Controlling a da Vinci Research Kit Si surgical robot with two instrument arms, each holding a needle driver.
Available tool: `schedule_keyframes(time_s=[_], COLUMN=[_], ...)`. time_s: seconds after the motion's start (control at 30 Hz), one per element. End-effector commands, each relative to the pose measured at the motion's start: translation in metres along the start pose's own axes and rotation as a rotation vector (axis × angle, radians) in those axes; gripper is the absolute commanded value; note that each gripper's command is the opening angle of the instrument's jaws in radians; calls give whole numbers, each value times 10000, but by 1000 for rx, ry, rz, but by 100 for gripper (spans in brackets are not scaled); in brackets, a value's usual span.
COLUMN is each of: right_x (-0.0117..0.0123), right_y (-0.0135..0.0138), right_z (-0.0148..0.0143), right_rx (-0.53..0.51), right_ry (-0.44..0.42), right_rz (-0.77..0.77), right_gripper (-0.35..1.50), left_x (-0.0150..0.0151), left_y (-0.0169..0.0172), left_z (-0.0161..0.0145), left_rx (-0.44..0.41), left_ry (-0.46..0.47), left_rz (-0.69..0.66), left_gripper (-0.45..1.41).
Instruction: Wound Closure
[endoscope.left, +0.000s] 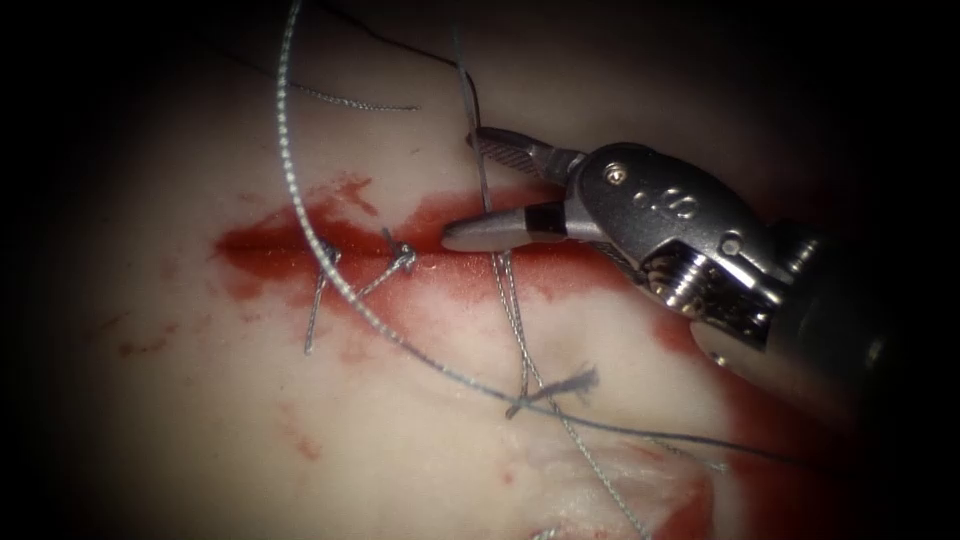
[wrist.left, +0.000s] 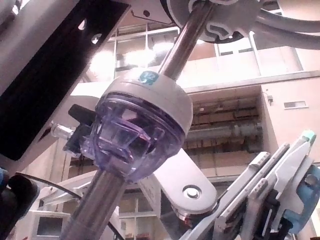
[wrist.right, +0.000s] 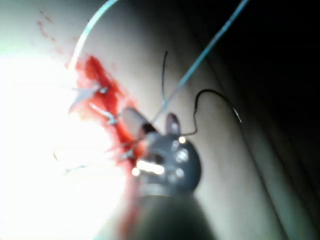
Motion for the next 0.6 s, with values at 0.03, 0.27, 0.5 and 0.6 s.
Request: schedule_keyframes(time_s=[0.03,0.27,0.5,0.6], right_x=[6,4,2,-2], right_y=[6,5,2,0], right_z=[13,31,48,52], right_rx=[4,23,7,6], right_ry=[4,-1,-3,-3], right_rz=[-5,-9,-15,-20], right_gripper=[79,83,94,96], left_x=[-13,-12,-12,-12], left_y=[7,7,7,7], left_z=[-9,-9,-9,-9], left_rx=[-7,-3,-2,-2], left_ry=[-9,-12,-12,-12], left_rz=[-8,-11,-10,-10], left_gripper=[-45,-45,-45,-45])
